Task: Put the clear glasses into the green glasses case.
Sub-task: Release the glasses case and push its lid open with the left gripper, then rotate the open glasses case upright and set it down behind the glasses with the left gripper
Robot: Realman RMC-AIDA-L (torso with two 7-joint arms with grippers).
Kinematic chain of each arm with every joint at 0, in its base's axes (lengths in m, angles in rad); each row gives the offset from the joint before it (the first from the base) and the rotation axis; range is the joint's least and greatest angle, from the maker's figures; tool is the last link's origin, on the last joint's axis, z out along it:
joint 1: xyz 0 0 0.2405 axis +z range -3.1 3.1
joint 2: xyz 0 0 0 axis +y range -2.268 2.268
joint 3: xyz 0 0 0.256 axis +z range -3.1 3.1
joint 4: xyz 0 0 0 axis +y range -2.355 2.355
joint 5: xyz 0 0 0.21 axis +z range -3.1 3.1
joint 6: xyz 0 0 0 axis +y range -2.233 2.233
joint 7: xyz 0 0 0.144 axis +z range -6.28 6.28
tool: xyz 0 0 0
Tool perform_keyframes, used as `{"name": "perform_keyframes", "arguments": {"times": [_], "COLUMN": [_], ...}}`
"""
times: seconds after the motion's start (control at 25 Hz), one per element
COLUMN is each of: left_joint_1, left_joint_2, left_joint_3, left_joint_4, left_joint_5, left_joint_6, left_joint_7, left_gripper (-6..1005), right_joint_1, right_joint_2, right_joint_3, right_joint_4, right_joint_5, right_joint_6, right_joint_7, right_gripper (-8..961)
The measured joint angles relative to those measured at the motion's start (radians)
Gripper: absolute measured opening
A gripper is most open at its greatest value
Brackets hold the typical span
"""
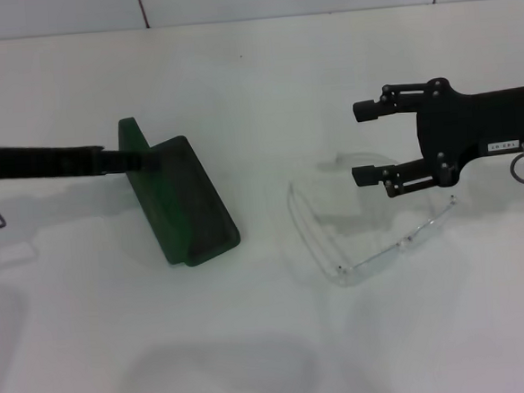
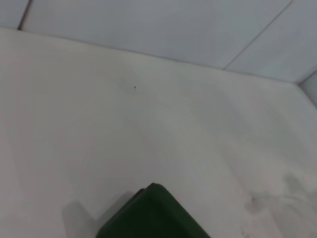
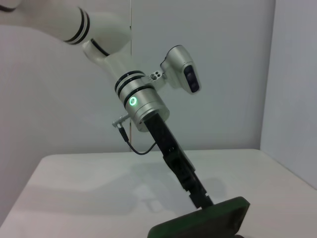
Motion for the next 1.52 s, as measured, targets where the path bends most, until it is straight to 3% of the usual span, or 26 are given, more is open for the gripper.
{"name": "perform_keyframes", "arguments": {"times": [0.36,0.72,0.96,1.4,1.44,1.52], "left_joint_1": [-0.076,-0.093,-0.096,-0.105,-0.107,-0.111], "left_joint_2": [-0.006,-0.006,0.003,0.006,0.006,0.006], "left_joint_3": [0.0,0.0,0.0,0.0,0.0,0.0], "left_joint_4": [0.021,0.019,0.021,0.021,0.021,0.02], "left_joint_5": [0.111,0.166,0.177,0.201,0.193,0.183], "left_joint_6": [-0.068,-0.168,-0.178,-0.18,-0.184,-0.185], "left_joint_7": [-0.069,-0.096,-0.1,-0.013,0.011,0.037], "left_gripper": [842,843,784,572,327,289], "right_joint_1": [-0.003,-0.004,-0.001,-0.006,-0.008,-0.012], "right_joint_2": [0.009,0.009,0.007,0.008,0.008,0.009], "right_joint_3": [-0.003,-0.001,0.0,-0.002,-0.001,-0.001], "right_joint_4": [0.0,0.0,0.0,-0.009,-0.009,-0.011], "right_joint_5": [-0.001,-0.001,-0.001,-0.006,-0.009,-0.012], "right_joint_6": [0.041,0.051,0.058,0.064,0.063,0.055], "right_joint_7": [0.0,-0.001,-0.001,-0.004,-0.006,-0.013], "right_gripper": [830,830,830,829,829,829]}}
